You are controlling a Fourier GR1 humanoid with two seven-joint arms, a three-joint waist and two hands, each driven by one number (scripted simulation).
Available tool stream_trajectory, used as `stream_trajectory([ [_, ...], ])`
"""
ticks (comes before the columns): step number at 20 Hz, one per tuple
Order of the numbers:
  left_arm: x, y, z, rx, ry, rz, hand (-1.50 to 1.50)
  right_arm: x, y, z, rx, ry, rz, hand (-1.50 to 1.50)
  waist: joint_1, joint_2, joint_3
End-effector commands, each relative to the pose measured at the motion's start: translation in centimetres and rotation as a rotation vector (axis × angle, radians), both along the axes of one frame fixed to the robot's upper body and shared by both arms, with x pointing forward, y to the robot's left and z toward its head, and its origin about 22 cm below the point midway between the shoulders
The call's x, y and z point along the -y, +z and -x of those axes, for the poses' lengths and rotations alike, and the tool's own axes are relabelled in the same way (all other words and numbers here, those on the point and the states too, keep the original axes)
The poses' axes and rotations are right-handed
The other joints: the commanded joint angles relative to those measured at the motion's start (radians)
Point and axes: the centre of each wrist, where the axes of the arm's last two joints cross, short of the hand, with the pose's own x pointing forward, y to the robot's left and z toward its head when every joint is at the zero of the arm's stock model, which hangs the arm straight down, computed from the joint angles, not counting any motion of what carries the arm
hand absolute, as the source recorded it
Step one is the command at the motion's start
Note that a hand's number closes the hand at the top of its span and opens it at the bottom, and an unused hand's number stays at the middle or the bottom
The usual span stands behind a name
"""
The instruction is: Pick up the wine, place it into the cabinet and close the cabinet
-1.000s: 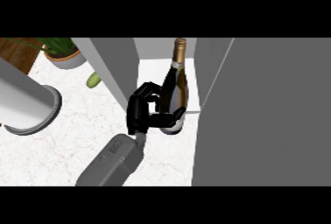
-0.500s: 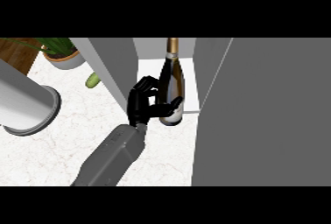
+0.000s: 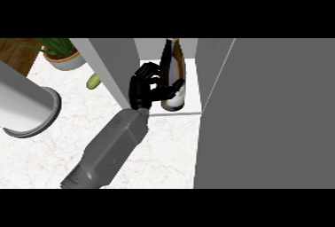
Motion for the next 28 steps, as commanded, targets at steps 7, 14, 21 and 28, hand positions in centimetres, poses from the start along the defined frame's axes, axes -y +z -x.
stream_trajectory([
  [7, 0.4, 3.2, -3.3, 0.016, 0.043, -0.006, 1.50, 0.3, 1.9, 3.2, 0.019, 0.079, -0.075, -1.50, -0.002, 0.001, 0.000],
  [14, -1.6, 3.0, -4.7, 0.020, 0.120, -0.186, 1.50, 0.3, 1.2, 2.1, 0.031, 0.079, -0.092, -1.50, -0.007, 0.006, 0.001],
  [21, -3.8, 4.7, -6.3, 0.002, 0.229, -0.416, -1.50, 0.0, 1.7, 2.6, 0.030, 0.102, -0.079, -1.50, -0.020, 0.011, 0.000],
  [28, -3.9, 3.9, -6.1, -0.048, 0.242, -0.481, -1.50, -0.6, 1.0, 2.3, 0.040, 0.098, -0.076, -1.50, -0.019, 0.013, -0.001],
])
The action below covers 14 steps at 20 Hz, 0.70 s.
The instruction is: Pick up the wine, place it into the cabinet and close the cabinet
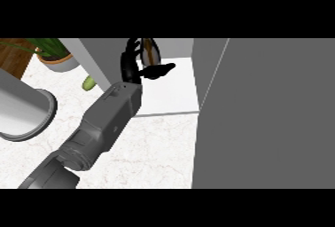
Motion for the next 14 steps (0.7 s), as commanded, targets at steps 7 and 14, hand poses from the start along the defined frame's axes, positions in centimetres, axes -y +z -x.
stream_trajectory([
  [7, -3.5, 0.2, -0.7, 0.019, 0.060, -0.063, -1.50, 0.7, 1.9, 2.1, 0.041, 0.026, -0.057, -1.50, 0.005, 0.005, -0.001],
  [14, -4.7, 0.9, -1.1, 0.095, -0.063, -0.035, -1.50, 0.9, 2.3, 2.6, 0.048, 0.033, -0.055, -1.50, 0.017, 0.001, -0.001],
])
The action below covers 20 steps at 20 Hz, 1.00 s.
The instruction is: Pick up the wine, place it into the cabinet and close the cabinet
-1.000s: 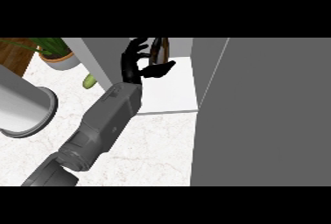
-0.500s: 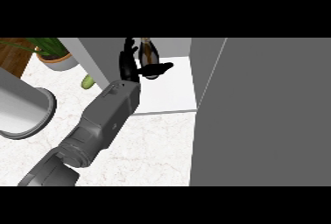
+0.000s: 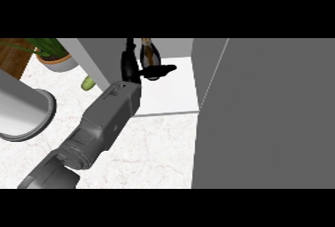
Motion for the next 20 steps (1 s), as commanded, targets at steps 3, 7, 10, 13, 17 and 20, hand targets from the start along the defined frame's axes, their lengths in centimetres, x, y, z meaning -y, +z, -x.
stream_trajectory([
  [3, -2.3, -0.4, -0.1, 0.101, -0.070, 0.000, -1.50, 0.9, 2.3, 2.6, 0.030, 0.026, -0.049, -1.50, 0.026, -0.006, -0.001],
  [7, -0.9, 0.2, -0.1, 0.134, -0.141, 0.071, -1.50, 0.4, 2.7, 3.0, 0.025, 0.034, -0.047, -1.50, 0.037, -0.011, -0.002],
  [10, 0.7, 1.2, -0.1, 0.193, -0.175, 0.143, -1.50, 0.2, 2.0, 2.4, 0.015, -0.008, -0.052, -1.50, 0.050, -0.016, -0.001],
  [13, 1.0, 0.6, 0.5, 0.224, -0.219, 0.152, -1.50, 1.2, 3.0, 3.6, 0.019, 0.011, -0.052, -1.50, 0.058, -0.021, -0.001],
  [17, 1.9, 0.2, 1.3, 0.216, -0.236, 0.202, -1.50, 0.4, 3.3, 3.0, 0.010, -0.009, -0.055, -1.50, 0.068, -0.021, -0.001],
  [20, 1.5, 0.7, 1.5, 0.222, -0.270, 0.217, -1.50, 1.1, 3.4, 4.2, 0.017, -0.015, -0.043, -1.50, 0.071, -0.029, 0.000],
])
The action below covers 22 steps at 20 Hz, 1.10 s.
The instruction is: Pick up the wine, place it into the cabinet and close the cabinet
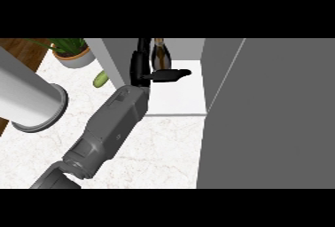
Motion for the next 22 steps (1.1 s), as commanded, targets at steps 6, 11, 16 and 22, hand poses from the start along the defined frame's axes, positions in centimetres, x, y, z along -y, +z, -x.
stream_trajectory([
  [6, 0.4, 0.0, 2.4, 0.019, -0.057, 0.054, -1.50, 0.4, 3.1, 3.7, 0.057, 0.020, -0.045, -1.50, 0.015, -0.007, 0.000],
  [11, 1.2, 0.3, 5.4, 0.038, -0.122, 0.098, -1.50, 0.7, 3.2, 4.3, 0.045, 0.009, -0.030, -1.50, 0.026, -0.018, 0.000],
  [16, -1.2, -2.2, 9.7, 0.018, -0.114, 0.147, -1.50, 0.5, 3.2, 4.3, 0.070, 0.016, -0.043, -1.50, 0.020, -0.009, 0.000],
  [22, -1.6, -0.7, 14.5, 0.043, -0.163, 0.162, -1.50, 0.8, 3.5, 3.7, 0.082, 0.022, -0.020, -1.50, 0.021, -0.006, 0.000],
])
